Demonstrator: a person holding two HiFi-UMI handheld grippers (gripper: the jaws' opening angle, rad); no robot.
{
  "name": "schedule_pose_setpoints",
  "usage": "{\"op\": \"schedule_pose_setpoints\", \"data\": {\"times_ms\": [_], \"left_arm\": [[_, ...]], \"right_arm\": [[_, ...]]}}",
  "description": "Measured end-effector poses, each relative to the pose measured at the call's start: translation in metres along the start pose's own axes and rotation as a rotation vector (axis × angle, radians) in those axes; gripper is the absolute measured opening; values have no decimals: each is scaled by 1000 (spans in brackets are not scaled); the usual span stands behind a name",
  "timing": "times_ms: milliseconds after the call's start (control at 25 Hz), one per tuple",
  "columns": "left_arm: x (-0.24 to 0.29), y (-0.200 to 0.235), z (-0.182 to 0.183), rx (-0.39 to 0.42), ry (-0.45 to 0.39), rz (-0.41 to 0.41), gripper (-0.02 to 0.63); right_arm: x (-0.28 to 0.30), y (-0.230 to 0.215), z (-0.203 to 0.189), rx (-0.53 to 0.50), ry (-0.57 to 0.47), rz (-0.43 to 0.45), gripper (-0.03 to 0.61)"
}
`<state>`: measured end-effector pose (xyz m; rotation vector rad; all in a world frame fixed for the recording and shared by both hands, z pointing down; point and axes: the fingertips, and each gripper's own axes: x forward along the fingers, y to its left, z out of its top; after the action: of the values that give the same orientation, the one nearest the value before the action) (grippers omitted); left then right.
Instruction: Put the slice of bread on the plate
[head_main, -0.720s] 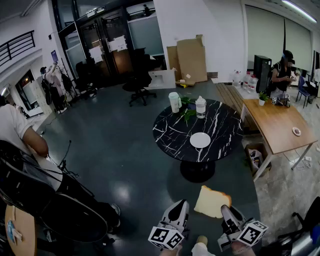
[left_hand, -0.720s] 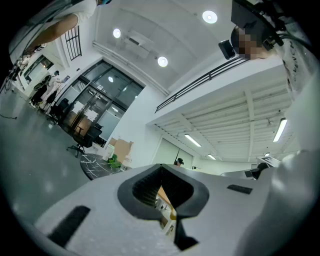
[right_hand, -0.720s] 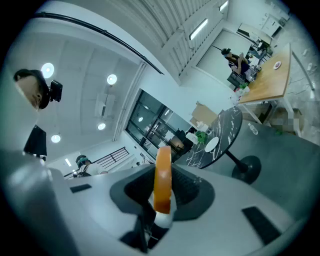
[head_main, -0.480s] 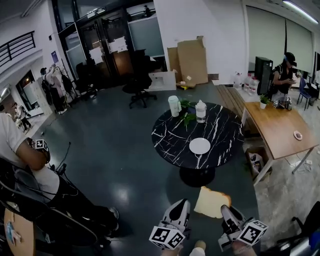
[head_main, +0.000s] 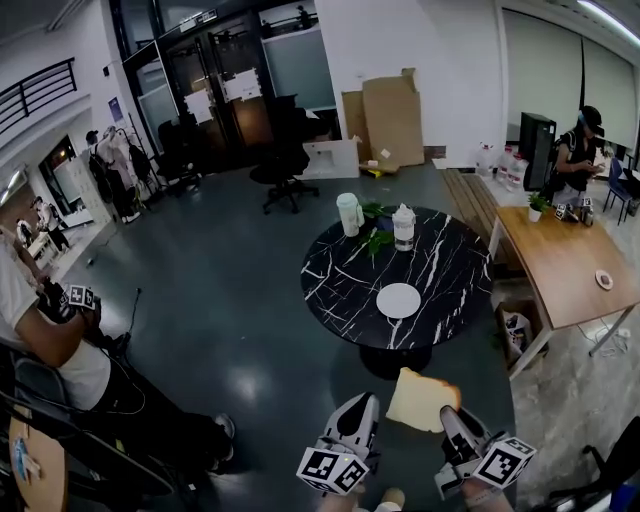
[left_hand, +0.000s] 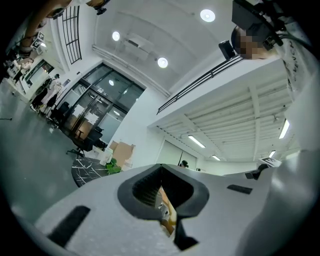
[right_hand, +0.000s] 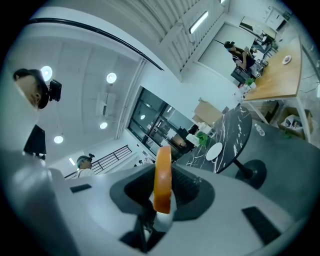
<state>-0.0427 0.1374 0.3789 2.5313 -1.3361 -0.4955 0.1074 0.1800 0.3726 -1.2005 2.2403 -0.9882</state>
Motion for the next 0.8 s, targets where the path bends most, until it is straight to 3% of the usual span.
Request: {"op": "schedule_pose_setpoints", "data": {"times_ms": [560, 800], "left_arm": [[26, 11, -16, 0, 24, 17, 5], [64, 29, -25, -20, 41, 6, 5]], "right_arm": [[22, -29, 14, 19, 4, -2, 86], [45, -45, 31, 15, -15, -23, 86]]}}
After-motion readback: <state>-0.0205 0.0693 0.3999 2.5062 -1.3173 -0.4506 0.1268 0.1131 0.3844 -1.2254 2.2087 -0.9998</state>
